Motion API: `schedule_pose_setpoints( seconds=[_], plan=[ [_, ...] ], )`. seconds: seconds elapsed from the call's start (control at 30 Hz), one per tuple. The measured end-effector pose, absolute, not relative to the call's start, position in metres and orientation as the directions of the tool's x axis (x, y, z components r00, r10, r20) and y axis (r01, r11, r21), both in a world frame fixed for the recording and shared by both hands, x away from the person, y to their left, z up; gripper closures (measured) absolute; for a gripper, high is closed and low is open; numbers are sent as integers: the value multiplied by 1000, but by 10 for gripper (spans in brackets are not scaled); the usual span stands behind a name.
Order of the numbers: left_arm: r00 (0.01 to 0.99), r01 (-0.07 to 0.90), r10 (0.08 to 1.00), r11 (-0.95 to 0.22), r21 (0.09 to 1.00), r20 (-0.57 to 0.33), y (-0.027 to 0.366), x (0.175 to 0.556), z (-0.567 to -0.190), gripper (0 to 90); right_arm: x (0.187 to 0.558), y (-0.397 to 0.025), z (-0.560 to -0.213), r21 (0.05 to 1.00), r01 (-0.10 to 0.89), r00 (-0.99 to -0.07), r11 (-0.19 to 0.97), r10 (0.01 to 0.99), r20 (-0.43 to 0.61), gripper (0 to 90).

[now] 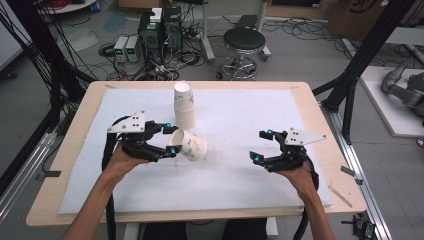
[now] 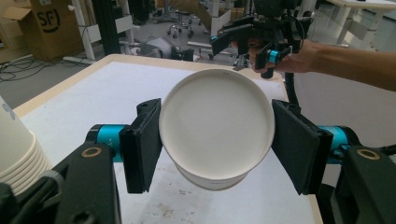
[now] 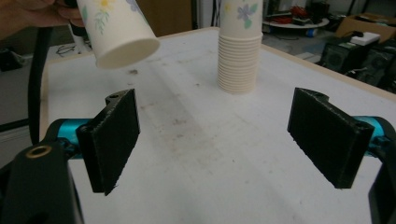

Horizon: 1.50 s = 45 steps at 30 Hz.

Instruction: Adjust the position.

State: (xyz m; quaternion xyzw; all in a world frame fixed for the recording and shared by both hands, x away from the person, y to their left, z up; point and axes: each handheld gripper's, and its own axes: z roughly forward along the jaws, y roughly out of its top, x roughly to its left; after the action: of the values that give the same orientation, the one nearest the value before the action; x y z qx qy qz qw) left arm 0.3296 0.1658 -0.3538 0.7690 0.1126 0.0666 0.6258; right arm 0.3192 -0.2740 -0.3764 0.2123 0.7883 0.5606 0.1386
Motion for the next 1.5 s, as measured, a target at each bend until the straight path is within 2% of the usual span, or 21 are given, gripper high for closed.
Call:
schedule_pose_setpoints(
  seconds=[0.43, 1.0, 1.5],
  plan=[
    [969, 92, 244, -164, 982, -50, 159, 327, -357, 363, 339, -225, -350, 937, 119, -944, 329, 331, 4, 170],
    [980, 88, 189, -168, 982, -56, 136, 327, -357, 364, 347, -171, -349, 930, 75, -989, 360, 146, 24, 170],
    [986, 81, 154, -139, 987, -59, 129, 327, -348, 363, 343, -149, -357, 916, 62, -997, 397, 76, 34, 174]
  ],
)
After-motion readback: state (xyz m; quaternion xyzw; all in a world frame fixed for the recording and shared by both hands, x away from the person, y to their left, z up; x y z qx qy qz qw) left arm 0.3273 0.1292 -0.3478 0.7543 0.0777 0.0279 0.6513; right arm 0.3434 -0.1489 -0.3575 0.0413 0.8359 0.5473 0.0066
